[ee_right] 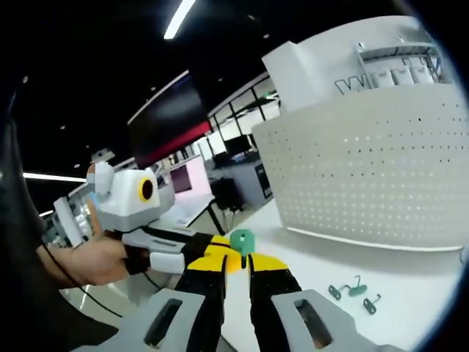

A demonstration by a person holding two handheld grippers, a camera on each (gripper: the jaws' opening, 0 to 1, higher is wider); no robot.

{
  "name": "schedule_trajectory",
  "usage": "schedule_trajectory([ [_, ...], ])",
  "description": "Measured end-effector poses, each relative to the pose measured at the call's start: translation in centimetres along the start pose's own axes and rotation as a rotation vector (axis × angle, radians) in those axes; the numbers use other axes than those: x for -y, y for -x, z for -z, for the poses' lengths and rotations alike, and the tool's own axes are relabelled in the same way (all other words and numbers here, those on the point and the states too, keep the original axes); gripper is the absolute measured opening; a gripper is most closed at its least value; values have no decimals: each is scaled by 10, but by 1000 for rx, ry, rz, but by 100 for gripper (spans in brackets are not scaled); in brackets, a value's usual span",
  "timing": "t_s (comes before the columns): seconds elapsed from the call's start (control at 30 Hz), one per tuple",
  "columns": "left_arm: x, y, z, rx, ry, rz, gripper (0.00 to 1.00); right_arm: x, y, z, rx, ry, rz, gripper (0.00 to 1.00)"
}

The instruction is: Insert the hook assembly into the mounting plate slot until the hook locks in place.

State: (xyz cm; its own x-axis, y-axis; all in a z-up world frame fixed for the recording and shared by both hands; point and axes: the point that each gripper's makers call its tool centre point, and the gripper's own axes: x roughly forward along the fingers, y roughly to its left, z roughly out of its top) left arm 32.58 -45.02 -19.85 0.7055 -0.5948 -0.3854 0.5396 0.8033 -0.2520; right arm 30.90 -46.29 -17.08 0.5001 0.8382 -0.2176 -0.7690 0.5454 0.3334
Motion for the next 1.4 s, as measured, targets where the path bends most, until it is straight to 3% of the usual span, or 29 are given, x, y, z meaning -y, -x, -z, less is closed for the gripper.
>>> schedule_trajectory([
  [0.4, 11, 1, -4, 27, 47, 44, 2, 2, 1, 0, 5, -12, 12, 6],
  [1.17, 17, 0, -12, 49, 37, 48, 3, 3, 5, -7, 48, 25, 45, 1],
  [1.23, 18, 1, -15, 74, -15, 80, 4, 3, 4, -8, 47, 21, 42, 1],
  [1.33, 17, 5, -14, 72, 34, 107, 5, 0, 5, -9, 48, 38, 33, 0],
  [1.4, 17, 5, -13, 69, 21, 107, 5, -1, 3, -8, 41, 49, 32, 0],
])
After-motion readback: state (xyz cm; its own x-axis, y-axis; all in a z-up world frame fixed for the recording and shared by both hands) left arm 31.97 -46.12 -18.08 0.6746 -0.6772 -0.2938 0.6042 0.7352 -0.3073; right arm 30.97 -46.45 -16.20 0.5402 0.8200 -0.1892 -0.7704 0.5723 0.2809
